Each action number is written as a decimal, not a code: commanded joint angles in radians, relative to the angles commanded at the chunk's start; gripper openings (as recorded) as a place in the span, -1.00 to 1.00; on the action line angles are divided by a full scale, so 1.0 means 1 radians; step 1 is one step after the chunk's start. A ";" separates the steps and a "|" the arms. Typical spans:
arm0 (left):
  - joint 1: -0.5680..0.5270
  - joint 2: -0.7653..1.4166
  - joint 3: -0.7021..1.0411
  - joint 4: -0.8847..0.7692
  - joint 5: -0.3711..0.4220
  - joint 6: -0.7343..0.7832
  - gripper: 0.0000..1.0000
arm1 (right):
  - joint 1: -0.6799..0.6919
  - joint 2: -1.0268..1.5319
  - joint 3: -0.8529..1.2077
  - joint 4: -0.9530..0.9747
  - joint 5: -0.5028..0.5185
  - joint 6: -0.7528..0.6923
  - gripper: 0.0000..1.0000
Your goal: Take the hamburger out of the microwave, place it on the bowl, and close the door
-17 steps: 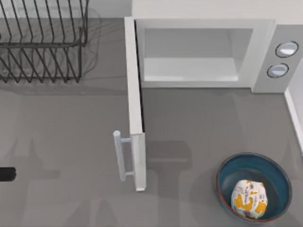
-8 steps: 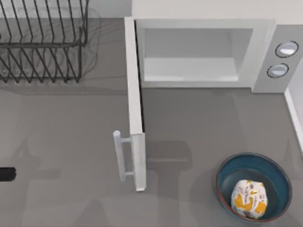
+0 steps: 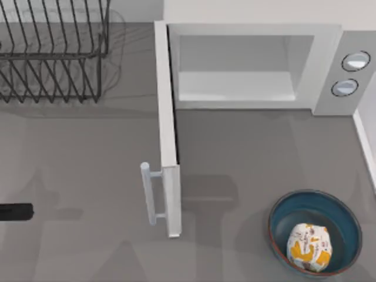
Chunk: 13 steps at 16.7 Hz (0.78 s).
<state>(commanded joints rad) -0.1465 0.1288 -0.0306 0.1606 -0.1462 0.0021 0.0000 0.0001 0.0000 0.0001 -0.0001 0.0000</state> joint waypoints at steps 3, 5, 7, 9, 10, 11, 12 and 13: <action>-0.076 0.067 -0.016 0.084 -0.076 0.001 -1.00 | 0.000 0.000 0.000 0.000 0.000 0.000 1.00; -0.089 0.079 -0.019 0.098 -0.089 0.001 -1.00 | 0.000 0.000 0.000 0.000 0.000 0.000 1.00; -0.089 0.079 -0.019 0.098 -0.089 0.001 -1.00 | 0.000 0.000 0.000 0.000 0.000 0.000 1.00; -0.085 0.079 -0.017 0.099 -0.086 0.001 -1.00 | 0.000 0.000 0.000 0.000 0.000 0.000 1.00; -0.084 0.093 -0.021 0.113 -0.085 0.001 -1.00 | 0.000 0.000 0.000 0.000 0.000 0.000 1.00; -0.083 0.116 -0.026 0.137 -0.083 0.001 -1.00 | 0.000 0.000 0.000 0.000 0.000 0.000 1.00; -0.082 0.145 -0.033 0.172 -0.082 0.002 -1.00 | 0.000 0.000 0.000 0.000 0.000 0.000 1.00; -0.081 0.177 -0.040 0.216 -0.080 0.002 -1.00 | 0.000 0.000 0.000 0.000 0.000 0.000 1.00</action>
<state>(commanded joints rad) -0.2271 0.3057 -0.0708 0.3764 -0.2266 0.0043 0.0000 0.0001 0.0000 0.0001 -0.0001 0.0000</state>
